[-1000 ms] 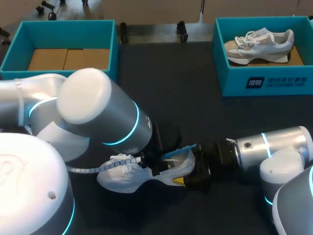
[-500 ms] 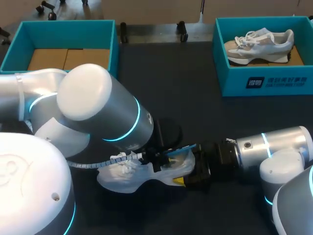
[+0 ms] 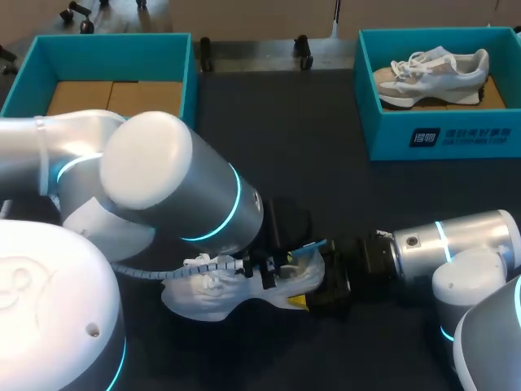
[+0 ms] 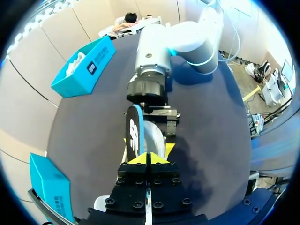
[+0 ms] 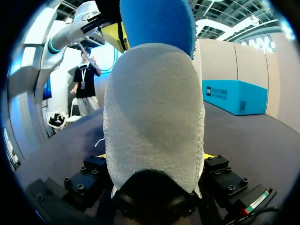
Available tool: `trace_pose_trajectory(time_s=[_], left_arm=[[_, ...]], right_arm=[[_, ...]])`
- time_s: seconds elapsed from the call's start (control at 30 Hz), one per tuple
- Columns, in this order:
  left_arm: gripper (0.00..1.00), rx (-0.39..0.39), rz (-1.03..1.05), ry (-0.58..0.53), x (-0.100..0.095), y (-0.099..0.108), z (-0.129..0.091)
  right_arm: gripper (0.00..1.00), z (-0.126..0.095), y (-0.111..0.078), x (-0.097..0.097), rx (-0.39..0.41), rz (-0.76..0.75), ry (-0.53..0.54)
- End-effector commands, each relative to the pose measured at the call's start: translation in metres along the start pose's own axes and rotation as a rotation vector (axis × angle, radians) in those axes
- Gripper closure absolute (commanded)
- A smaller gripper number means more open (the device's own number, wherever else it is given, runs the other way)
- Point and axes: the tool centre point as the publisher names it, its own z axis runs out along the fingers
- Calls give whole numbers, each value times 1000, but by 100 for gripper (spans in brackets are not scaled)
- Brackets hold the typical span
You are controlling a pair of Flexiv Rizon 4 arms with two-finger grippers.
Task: Take the shoe out of the shoebox, open the shoe tongue, remove and reinsert the insole, then place the shoe into the shoebox
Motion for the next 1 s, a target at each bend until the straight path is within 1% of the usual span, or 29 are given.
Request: trace_pose_trajectory(time_s=[0.03, 0.07, 0.13, 0.33, 0.4, 0.43, 0.53, 0.7, 0.87, 1.0], left_arm=[[66, 22, 0, -42, 7, 8, -15], [59, 25, -1, -47, 7, 8, -15], [52, 33, -11, -67, 8, 9, -15], [45, 36, -24, -69, 5, 14, -3], [39, 44, -31, -71, 3, 16, 1], [38, 49, -34, -69, 3, 16, 2], [38, 67, -40, -67, 0, 18, 7], [45, 87, -44, -73, -3, 20, 14], [50, 96, -47, -74, -6, 21, 21], [50, 105, -47, -78, -8, 22, 25]], right_arm=[[100, 1, 1, 1, 7, 1, 0], [100, 1, 1, 1, 7, 1, 0], [100, 1, 1, 1, 7, 1, 0], [100, 1, 1, 1, 7, 1, 0], [100, 1, 1, 1, 7, 1, 0], [100, 1, 1, 1, 7, 1, 0], [100, 1, 1, 1, 7, 1, 0], [100, 1, 1, 1, 7, 1, 0], [100, 1, 1, 1, 7, 1, 0], [100, 1, 1, 1, 7, 1, 0]])
